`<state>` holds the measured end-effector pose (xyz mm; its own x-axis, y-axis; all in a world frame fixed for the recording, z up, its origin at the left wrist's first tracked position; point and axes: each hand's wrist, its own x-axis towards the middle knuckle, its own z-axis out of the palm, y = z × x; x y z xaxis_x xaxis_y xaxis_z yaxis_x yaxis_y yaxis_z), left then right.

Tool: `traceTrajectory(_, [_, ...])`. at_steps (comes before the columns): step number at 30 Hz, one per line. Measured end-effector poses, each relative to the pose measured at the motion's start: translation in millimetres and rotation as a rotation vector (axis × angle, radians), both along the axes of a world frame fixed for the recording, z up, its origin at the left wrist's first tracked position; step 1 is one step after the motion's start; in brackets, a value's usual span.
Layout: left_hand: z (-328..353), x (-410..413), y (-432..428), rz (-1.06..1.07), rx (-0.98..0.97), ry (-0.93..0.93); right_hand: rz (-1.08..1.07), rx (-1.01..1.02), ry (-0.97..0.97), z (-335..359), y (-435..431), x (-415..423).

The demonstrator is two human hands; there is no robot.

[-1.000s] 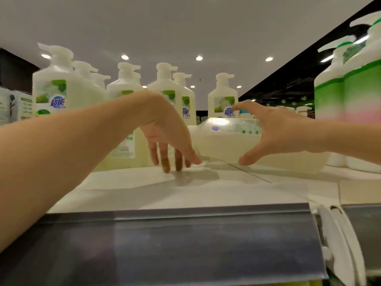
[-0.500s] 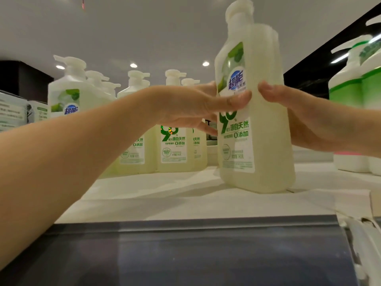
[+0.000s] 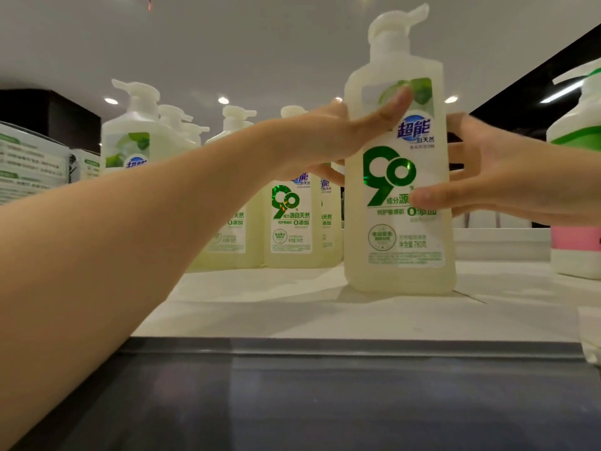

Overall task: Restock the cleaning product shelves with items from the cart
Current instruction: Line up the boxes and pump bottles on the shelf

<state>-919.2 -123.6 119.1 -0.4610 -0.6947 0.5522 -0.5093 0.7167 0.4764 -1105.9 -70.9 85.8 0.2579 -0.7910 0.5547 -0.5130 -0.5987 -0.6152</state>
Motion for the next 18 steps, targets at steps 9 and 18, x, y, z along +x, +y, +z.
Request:
traceTrajectory(9, [3.6,15.3,-6.2,0.244,0.001,-0.122,-0.087,0.152,0.160,9.2,-30.0,1.0])
traceTrajectory(18, [12.0,30.0,-25.2,0.522,-0.104,-0.277,-0.189,0.302,0.227,21.9,-81.4,15.1])
